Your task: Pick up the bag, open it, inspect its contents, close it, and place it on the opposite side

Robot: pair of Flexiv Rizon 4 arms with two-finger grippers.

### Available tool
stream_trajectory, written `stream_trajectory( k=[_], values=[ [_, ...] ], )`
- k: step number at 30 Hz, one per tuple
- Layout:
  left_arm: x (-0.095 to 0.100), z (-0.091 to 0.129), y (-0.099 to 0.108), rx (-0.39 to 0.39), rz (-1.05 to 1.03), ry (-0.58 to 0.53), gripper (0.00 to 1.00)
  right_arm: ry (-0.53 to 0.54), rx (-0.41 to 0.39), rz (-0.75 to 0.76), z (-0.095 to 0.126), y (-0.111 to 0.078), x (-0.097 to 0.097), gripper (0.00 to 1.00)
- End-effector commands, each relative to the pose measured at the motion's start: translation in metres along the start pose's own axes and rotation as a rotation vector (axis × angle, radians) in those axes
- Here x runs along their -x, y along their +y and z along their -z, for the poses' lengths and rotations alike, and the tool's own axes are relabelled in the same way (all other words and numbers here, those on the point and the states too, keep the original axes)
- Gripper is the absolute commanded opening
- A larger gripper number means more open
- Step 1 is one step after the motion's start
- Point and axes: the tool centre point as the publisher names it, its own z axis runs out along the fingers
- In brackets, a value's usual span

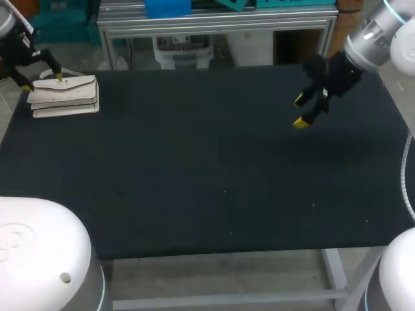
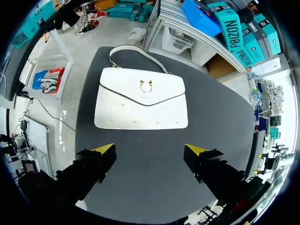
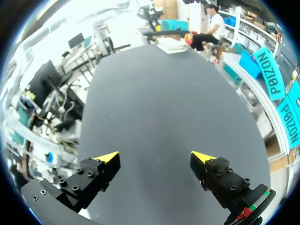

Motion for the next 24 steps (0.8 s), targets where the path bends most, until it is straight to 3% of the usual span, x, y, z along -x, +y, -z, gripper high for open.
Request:
stream_trajectory(
  k=[1, 7, 14, 17, 19, 23, 24],
  values=[
    [0.027, -0.013, -0.035, 0.052, 0.009, 0.086, 1.0, 0.013, 0.022, 0.038, -0.009, -0.002, -0.004, 1.0],
    [0.057, -0.027, -0.061, 0.035, 0.021, 0.095, 1.0, 0.037, 0.055, 0.138, -0.022, 0.001, -0.011, 1.0],
    [0.084, -0.043, -0.075, 0.052, 0.054, 0.145, 1.0, 0.091, 0.053, 0.242, -0.041, 0.008, -0.014, 1.0],
    [0.089, -0.05, -0.078, 0.073, 0.074, 0.188, 0.85, 0.102, 0.062, 0.269, -0.045, 0.01, -0.013, 1.0],
    [0.091, -0.055, -0.078, 0.081, 0.074, 0.208, 0.67, 0.108, 0.066, 0.28, -0.047, 0.012, -0.013, 1.0],
    [0.089, -0.063, -0.076, 0.105, 0.078, 0.257, 0.62, 0.125, 0.071, 0.295, -0.053, 0.013, -0.013, 1.0],
    [0.088, -0.065, -0.075, 0.106, 0.077, 0.254, 0.57, 0.129, 0.072, 0.296, -0.054, 0.013, -0.013, 1.0]
  ],
)
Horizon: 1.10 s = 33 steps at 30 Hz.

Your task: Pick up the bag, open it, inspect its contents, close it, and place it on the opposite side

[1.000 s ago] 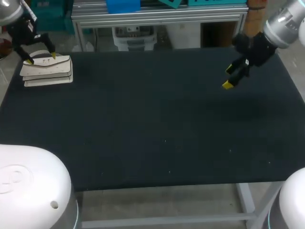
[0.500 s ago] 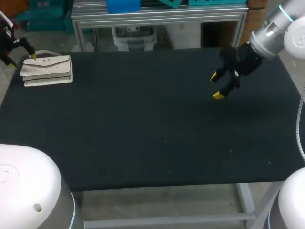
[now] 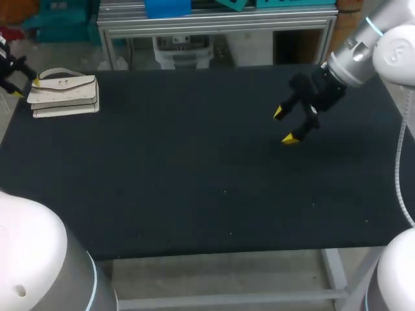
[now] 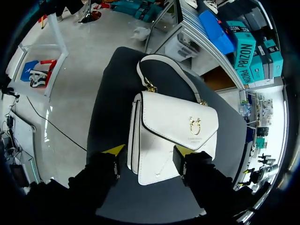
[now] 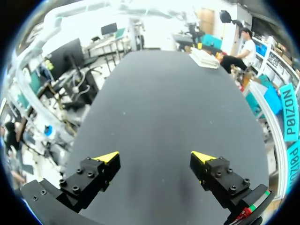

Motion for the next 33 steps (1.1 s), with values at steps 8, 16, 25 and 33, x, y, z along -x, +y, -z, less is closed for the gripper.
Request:
stream_trajectory(
  k=[8, 16, 25, 33],
  values=[
    [0.004, -0.02, -0.007, 0.13, 0.009, 0.129, 0.35, 0.044, 0.003, -0.003, -0.01, -0.002, 0.008, 1.0],
    [0.002, -0.029, 0.005, 0.184, -0.003, 0.134, 0.0, 0.053, 0.003, -0.005, -0.013, -0.003, 0.009, 1.0],
    [-0.019, -0.027, 0.03, 0.193, -0.017, 0.202, 0.0, 0.035, 0.01, 0.027, -0.015, -0.002, 0.006, 1.0],
    [-0.052, -0.033, 0.059, 0.201, -0.024, 0.259, 0.0, -0.009, 0.006, 0.055, -0.023, 0.003, 0.001, 1.0]
  ],
)
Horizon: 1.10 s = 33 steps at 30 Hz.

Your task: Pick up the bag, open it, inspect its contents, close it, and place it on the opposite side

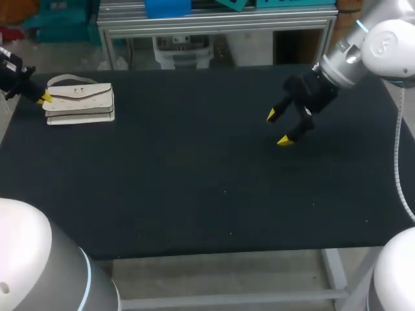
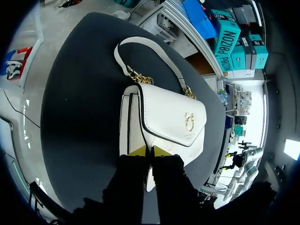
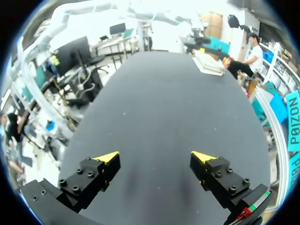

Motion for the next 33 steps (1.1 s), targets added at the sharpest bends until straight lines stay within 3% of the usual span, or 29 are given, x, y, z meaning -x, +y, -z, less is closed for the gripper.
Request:
stream_trajectory(
  k=[1, 9, 16, 33],
  values=[
    [-0.011, -0.008, 0.005, 0.077, 0.002, 0.025, 0.0, -0.055, -0.02, -0.01, -0.007, 0.001, -0.007, 1.0],
    [-0.034, -0.025, 0.026, 0.11, -0.01, 0.065, 0.0, -0.118, -0.018, -0.044, -0.02, -0.002, -0.006, 1.0],
    [-0.055, -0.034, 0.048, 0.073, -0.011, 0.04, 0.0, -0.13, -0.015, -0.056, -0.028, -0.003, -0.005, 1.0],
    [-0.055, -0.034, 0.048, 0.073, -0.011, 0.04, 0.0, -0.13, -0.015, -0.056, -0.028, -0.003, -0.005, 1.0]
  ],
)
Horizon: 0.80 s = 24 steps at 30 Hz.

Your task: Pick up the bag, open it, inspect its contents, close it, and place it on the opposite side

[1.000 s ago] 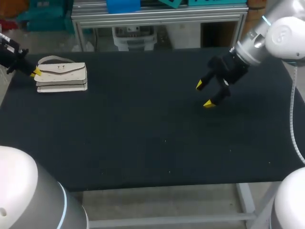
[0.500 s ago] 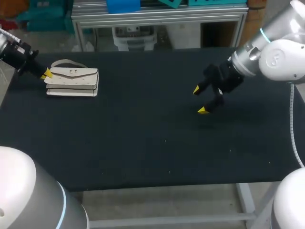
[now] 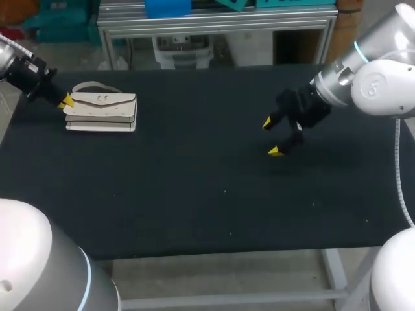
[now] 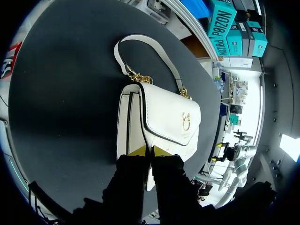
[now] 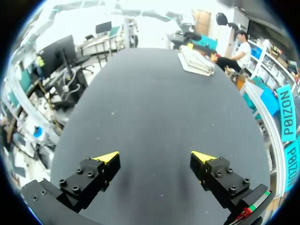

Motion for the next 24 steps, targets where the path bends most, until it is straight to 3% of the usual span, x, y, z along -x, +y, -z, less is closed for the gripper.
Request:
stream_trajectory(
  k=[1, 2, 8, 10, 14, 24],
  values=[
    [-0.002, -0.002, 0.007, -0.049, 0.0, -0.003, 0.0, -0.001, 0.002, 0.001, 0.0, 0.0, -0.001, 1.0],
    [-0.002, -0.002, 0.007, -0.049, 0.0, -0.003, 0.0, -0.001, 0.002, 0.001, 0.0, 0.0, -0.001, 1.0],
    [-0.02, -0.033, 0.053, -0.159, 0.029, 0.071, 0.0, -0.001, 0.002, 0.001, 0.0, 0.0, -0.001, 1.0],
    [-0.028, -0.04, 0.063, -0.164, 0.042, 0.102, 0.0, -0.001, 0.002, 0.001, 0.0, 0.0, -0.001, 1.0],
    [-0.047, -0.055, 0.082, -0.277, 0.034, 0.105, 0.0, -0.001, 0.002, 0.001, 0.0, 0.0, -0.001, 1.0],
    [-0.094, -0.085, 0.103, -0.385, 0.082, 0.177, 0.0, -0.001, 0.002, 0.001, 0.0, 0.0, -0.001, 1.0]
  ],
)
